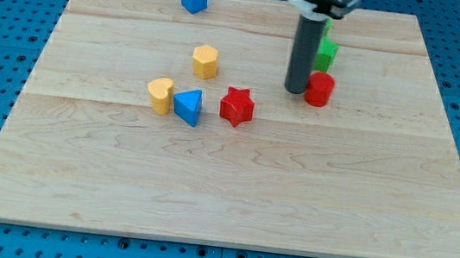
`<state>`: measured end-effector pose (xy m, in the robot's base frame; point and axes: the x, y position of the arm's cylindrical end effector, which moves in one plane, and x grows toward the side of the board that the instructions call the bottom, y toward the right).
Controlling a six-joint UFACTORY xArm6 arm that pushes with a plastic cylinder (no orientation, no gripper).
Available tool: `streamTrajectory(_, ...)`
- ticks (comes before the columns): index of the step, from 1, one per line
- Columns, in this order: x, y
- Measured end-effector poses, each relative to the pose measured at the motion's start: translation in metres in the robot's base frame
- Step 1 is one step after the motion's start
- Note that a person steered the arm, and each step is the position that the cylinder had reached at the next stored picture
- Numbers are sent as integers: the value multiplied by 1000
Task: Place the red star towards the bottom of the red circle
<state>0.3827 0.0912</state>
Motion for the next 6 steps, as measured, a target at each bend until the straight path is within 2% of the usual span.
streamTrajectory(1,-4,-33)
streamTrajectory(2,2,-106)
streamTrajectory(4,43,-126)
streamTrajectory(5,68,-88)
streamTrajectory(6,72,-34)
